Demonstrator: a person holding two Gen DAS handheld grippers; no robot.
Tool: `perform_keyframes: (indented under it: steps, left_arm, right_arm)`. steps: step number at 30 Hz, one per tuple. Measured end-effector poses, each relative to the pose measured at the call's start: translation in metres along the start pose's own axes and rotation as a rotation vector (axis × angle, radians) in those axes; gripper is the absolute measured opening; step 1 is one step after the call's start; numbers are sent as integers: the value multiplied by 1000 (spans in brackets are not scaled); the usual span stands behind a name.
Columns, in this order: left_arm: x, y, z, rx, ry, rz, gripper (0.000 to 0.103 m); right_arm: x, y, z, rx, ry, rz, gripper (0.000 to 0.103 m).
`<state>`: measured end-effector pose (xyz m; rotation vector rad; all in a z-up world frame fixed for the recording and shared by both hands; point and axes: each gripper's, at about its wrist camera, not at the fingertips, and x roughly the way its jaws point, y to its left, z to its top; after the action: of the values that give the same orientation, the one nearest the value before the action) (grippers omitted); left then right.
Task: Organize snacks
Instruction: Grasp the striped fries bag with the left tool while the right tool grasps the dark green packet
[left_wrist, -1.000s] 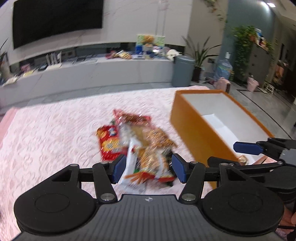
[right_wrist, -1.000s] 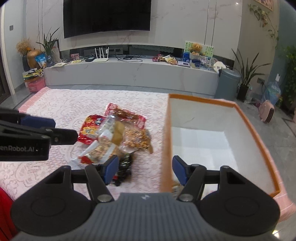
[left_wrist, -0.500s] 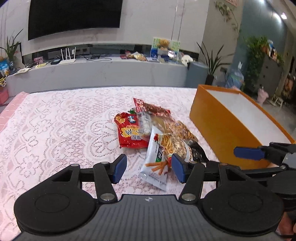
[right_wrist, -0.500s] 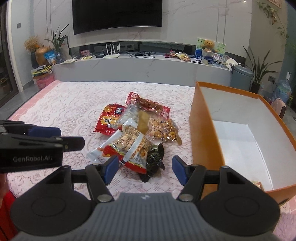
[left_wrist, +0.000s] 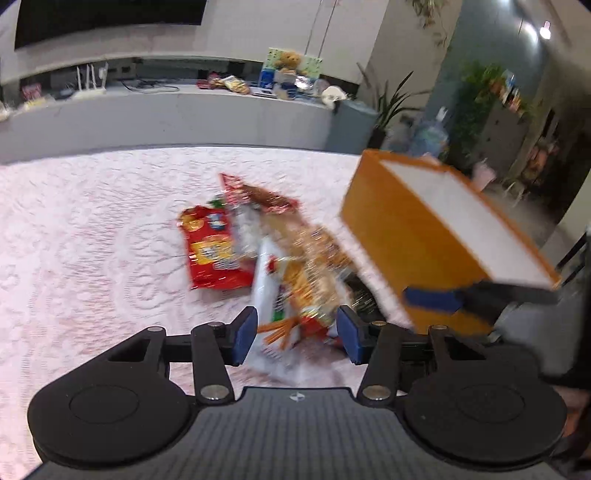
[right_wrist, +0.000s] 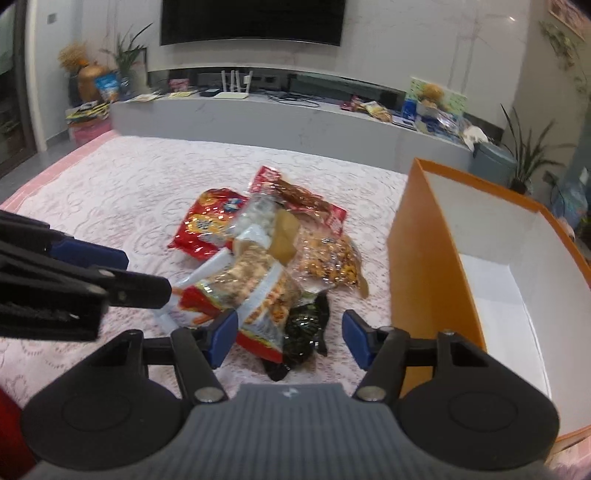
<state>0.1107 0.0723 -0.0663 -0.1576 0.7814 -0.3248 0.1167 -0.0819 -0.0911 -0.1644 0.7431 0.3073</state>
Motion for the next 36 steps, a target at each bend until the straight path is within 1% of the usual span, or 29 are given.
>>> perform_keyframes:
  steps: [2, 5, 6, 7, 9, 11, 15, 18, 20, 21, 22, 23, 25, 27, 30, 33, 34, 35, 36]
  left_arm:
    - [10, -3, 6, -10, 23, -15, 58]
    - [27, -7, 12, -14, 50, -18, 60]
    - [33, -6, 14, -30, 58, -21, 66]
    - [39, -5, 15, -56, 69, -25, 68]
    - [52, -2, 18, -114, 101, -50, 68]
    - [60, -1, 19, -142, 118, -61, 68]
    - [75, -2, 20, -168, 166, -30, 68]
    - [86, 0, 19, -200, 207, -27, 67]
    - [91, 3, 17, -234, 223, -28, 62]
    - [92, 4, 16, -249, 225, -35, 60]
    - [92, 5, 16, -259, 225, -38, 55]
    - [92, 5, 15, -264, 225, -41, 53]
    - [91, 4, 16, -259, 223, -38, 45]
    - [87, 2, 17, -248, 214, -28, 44]
    - [76, -3, 20, -215, 174, -10, 43]
    - [56, -6, 24, -156, 122, 37, 43]
    - [52, -7, 25, -145, 111, 51, 43]
    - [47, -6, 25, -137, 99, 61, 43]
    - [43, -4, 25, -136, 93, 66, 43]
  right_arm:
    - [2, -3, -2, -4, 7, -16, 46]
    - [2, -3, -5, -34, -6, -75, 45]
    - [3, -4, -5, -44, -3, -86, 44]
    - [5, -6, -5, -50, 0, -86, 41]
    - [9, -8, -5, -55, 5, -85, 35]
    - [13, -8, -4, -62, 6, -84, 35]
    - [19, -7, -6, -70, 14, -76, 35]
    - [21, -7, -7, -70, 21, -68, 35]
    - [22, -7, -7, -74, 25, -68, 35]
    - [22, -7, -7, -74, 25, -66, 35]
    - [22, -7, -7, -74, 25, -65, 35]
    - [22, -7, -7, -76, 26, -65, 35]
    - [22, -7, -6, -76, 27, -64, 35]
    - [22, -8, -5, -69, 26, -60, 35]
    - [21, -9, -4, -56, 20, -52, 37]
    - [21, -11, -3, -42, 14, -41, 39]
    - [22, -11, -2, -37, 14, -35, 41]
    - [24, -11, -1, -33, 14, -30, 46]
    - [26, -11, -1, -29, 14, -27, 47]
